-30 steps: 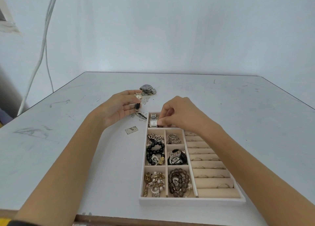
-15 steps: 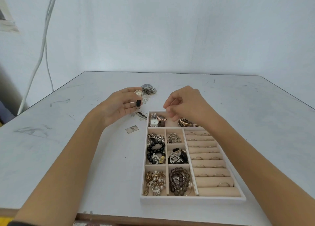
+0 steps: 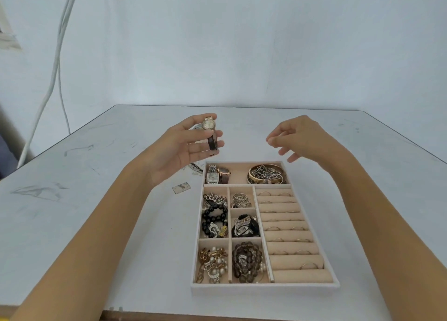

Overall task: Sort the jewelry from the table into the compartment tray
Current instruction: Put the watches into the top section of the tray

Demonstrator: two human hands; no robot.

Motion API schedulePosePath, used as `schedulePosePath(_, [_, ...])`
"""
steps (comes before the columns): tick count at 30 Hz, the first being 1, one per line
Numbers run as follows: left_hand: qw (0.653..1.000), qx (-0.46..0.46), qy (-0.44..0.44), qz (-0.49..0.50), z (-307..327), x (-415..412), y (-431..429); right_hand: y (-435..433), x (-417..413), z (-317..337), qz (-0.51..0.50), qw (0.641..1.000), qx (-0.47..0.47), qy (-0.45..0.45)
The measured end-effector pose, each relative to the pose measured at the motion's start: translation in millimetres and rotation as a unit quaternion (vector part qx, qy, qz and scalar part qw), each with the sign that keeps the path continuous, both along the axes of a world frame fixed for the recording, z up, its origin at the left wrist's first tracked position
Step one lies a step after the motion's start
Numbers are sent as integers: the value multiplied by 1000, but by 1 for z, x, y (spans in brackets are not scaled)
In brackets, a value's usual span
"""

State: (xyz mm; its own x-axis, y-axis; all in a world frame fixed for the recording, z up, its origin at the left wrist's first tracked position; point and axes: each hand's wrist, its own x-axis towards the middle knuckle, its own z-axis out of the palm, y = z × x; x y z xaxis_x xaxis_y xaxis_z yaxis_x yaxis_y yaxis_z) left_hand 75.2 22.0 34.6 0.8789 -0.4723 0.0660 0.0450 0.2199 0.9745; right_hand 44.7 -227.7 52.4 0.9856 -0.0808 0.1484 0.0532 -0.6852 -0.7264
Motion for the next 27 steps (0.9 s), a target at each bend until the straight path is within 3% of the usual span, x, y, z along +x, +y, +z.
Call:
schedulePosePath(6, [999,-7,19,-26,1,-5,-2,-35,-1,-25,-13,992,-85,92])
schedulePosePath(12, [999,-23,21,-27,0,-10,-11,-40,-20,-42,10,990,-126,66])
schedulePosePath(14, [999,-24,23,-17,0,-13,-16,-43,-26,-49,19,993,-100,56])
schedulePosePath(17, [1000,-10,14,-9,-2,-16,-22,-43,-30,-56,23,996,-74,46])
schedulePosePath(27, [996,59,-45,53,-12,-15,-25,-37,-29,-59,19,992,-122,34])
